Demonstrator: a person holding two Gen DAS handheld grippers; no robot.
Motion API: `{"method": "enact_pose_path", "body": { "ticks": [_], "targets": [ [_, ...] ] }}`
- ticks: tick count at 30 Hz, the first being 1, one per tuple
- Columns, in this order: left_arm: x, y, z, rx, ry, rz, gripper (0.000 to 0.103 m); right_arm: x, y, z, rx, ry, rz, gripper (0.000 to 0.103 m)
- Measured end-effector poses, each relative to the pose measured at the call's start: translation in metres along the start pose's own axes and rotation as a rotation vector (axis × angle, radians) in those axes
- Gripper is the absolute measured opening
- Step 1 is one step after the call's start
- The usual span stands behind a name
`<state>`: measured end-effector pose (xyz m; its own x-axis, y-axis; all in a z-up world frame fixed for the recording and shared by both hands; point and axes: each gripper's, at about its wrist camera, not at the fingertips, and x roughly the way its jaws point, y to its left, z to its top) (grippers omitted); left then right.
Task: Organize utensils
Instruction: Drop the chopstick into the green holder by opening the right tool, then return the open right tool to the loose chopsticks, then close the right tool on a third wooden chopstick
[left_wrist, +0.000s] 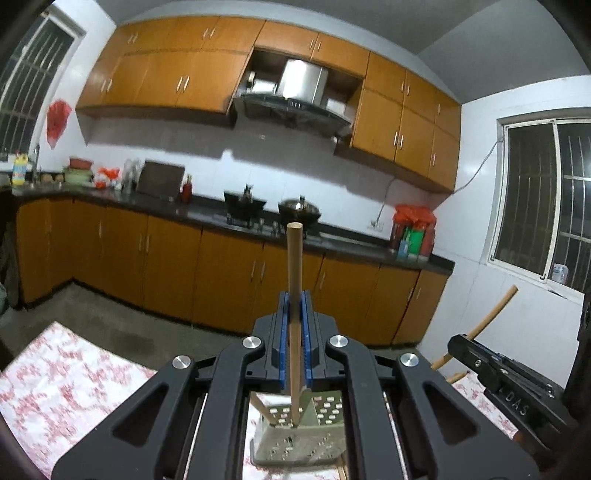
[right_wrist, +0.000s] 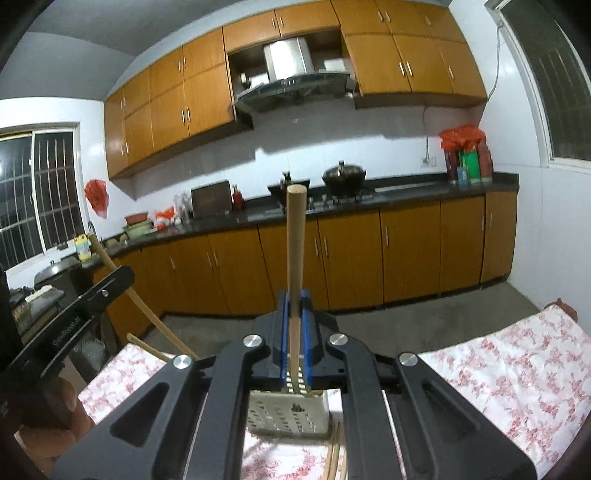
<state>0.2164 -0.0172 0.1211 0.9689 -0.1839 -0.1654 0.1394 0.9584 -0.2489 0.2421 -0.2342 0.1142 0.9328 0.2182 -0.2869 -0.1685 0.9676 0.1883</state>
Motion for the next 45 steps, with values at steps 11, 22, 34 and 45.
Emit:
{"method": "enact_pose_path", "body": {
  "ticks": [11, 22, 34, 45],
  "targets": [
    [-0.023, 0.014, 0.007, -0.041, -0.034, -0.013, 0.043, -0.037, -0.005, 0.007, 0.017, -0.067, -0.016, 0.027],
    [-0.081, 0.058, -0.022, -0.033, 0.04, 0.113, 0.045, -0.049, -0.082, -0.063, 0.118, 0.155, -0.24, 0.031],
    [-0.05, 0.1, -0.146, -0.028, 0.507, 0.211, 0.045, 0.0, -0.054, -0.205, 0.11, 0.573, -0.096, 0.022],
    [-0.048, 0.076, -0.181, 0.03, 0.615, 0.112, 0.034, 0.005, -0.038, -0.216, 0.021, 0.593, -0.139, 0.008]
  ]
}}
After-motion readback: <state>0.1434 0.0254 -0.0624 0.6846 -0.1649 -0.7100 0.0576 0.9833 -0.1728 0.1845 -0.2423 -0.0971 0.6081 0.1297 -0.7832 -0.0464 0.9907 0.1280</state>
